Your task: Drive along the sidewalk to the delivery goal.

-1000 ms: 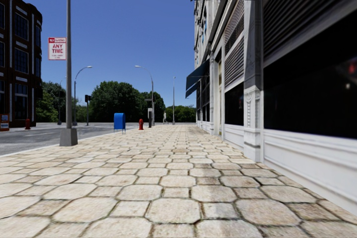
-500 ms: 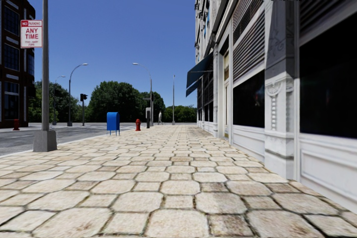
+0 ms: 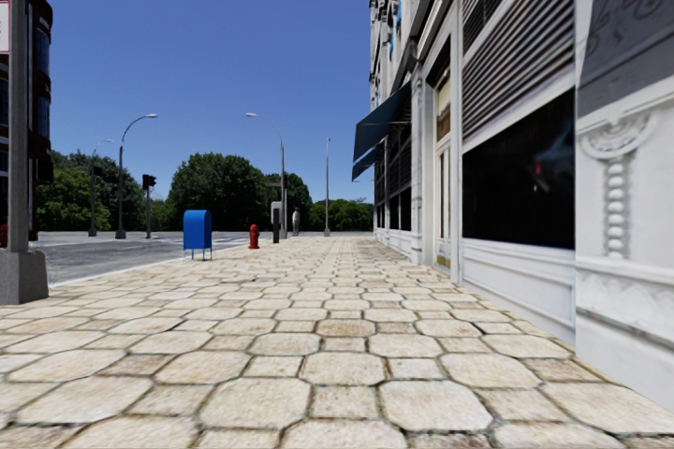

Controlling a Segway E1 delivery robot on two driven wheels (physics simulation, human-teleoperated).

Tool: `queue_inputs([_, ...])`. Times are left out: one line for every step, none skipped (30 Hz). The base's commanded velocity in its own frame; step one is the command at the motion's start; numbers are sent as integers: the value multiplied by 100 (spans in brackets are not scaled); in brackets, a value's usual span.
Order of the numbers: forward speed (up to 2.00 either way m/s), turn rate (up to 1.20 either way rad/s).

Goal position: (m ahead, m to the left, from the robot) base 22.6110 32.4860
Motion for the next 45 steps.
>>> queue_inputs([200, 0])
queue_inputs([200, 0])
queue_inputs([200, 0])
queue_inputs([200, 0])
queue_inputs([200, 0])
queue_inputs([200, 0])
queue_inputs([200, 0])
queue_inputs([200, 0])
queue_inputs([200, 0])
queue_inputs([200, 0])
queue_inputs([200, 0])
queue_inputs([200, 0])
queue_inputs([200, 0])
queue_inputs([200, 0])
queue_inputs([200, 0])
queue_inputs([200, 0])
queue_inputs([200, 0])
queue_inputs([200, 0])
queue_inputs([200, 0])
queue_inputs([200, 0])
queue_inputs([200, 0])
queue_inputs([200, 0])
queue_inputs([200, 0])
queue_inputs([200, 0])
queue_inputs([200, 0])
queue_inputs([200, 0])
queue_inputs([200, 0])
queue_inputs([200, 0])
queue_inputs([200, 0])
queue_inputs([200, 0])
queue_inputs([200, 0])
queue_inputs([200, 0])
queue_inputs([200, 0])
queue_inputs([200, 0])
queue_inputs([200, 0])
queue_inputs([200, 0])
queue_inputs([200, 0])
queue_inputs([200, 0])
queue_inputs([200, 0])
queue_inputs([200, 0])
queue_inputs([200, 0])
queue_inputs([200, 0])
queue_inputs([200, 0])
queue_inputs([200, 0])
queue_inputs([200, 0])
